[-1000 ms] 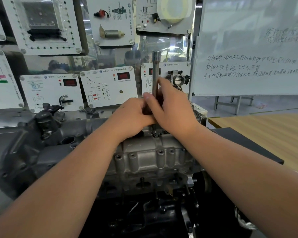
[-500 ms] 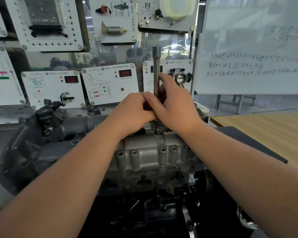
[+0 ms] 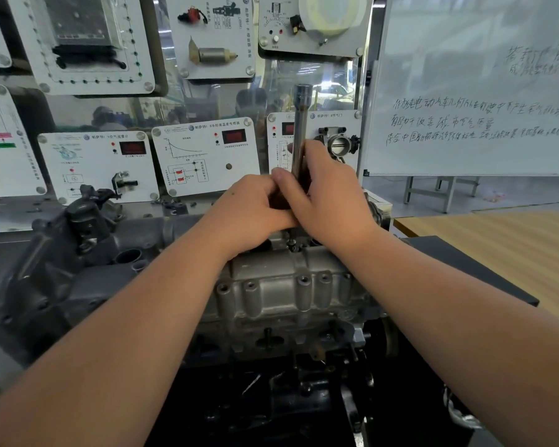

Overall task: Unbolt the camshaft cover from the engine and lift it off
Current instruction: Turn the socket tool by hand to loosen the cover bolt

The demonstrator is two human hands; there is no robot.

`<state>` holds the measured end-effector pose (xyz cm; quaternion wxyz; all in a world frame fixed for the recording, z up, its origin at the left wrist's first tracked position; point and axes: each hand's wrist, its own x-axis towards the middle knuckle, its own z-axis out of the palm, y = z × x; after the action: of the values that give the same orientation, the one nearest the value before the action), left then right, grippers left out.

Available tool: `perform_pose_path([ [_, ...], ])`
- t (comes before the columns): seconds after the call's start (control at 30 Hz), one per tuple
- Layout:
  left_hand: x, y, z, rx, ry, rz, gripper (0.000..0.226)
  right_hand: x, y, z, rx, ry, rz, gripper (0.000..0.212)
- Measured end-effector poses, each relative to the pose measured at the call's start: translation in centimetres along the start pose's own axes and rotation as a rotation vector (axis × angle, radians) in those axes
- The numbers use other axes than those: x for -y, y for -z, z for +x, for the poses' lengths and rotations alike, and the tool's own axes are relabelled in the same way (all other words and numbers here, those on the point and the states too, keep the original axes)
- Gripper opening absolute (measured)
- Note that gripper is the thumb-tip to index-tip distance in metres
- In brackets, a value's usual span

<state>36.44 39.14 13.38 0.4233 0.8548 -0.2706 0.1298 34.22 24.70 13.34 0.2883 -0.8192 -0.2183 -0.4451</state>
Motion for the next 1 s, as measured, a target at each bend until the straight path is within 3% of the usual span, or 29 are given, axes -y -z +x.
perform_pose_path([
  [0.17,-0.24,-0.11,-0.11,0.024,-0.035,-0.035,0.02,-0.27,-0.13,0.1,0.056,-0.075,0.039,0.024],
  [0.3,-0.11,0.15,-0.07,0.01,-0.053,-0.02,0.014,0.04,-0.09,0.1,0.082,0.003,0.035,0.019],
  [0.4,0.05,0.22,-0.03,0.007,-0.058,-0.025,0.021,0.23,0.22,-0.04,0.033,0.017,0.047,0.038],
  [0.5,-0.35,0.04,-0.22,0.006,-0.063,-0.027,0.018,0.27,0.21,-0.13,0.013,0.002,0.001,0.02],
  [0.67,-0.48,0.06,-0.36,0.033,-0.078,-0.034,0.027,0.16,0.09,-0.13,0.042,-0.014,0.004,0.022],
  [0.83,-0.23,0.18,-0.14,-0.014,-0.051,0.013,0.014,0.52,0.48,-0.12,0.018,0.006,0.01,0.037],
  [0.9,-0.11,0.07,0.01,-0.015,-0.058,0.043,0.009,0.45,0.42,-0.16,-0.005,0.021,-0.007,0.028],
  [1.0,-0.41,0.09,-0.28,0.023,-0.107,0.042,0.033,0.31,0.16,-0.2,0.008,-0.001,-0.001,0.017],
])
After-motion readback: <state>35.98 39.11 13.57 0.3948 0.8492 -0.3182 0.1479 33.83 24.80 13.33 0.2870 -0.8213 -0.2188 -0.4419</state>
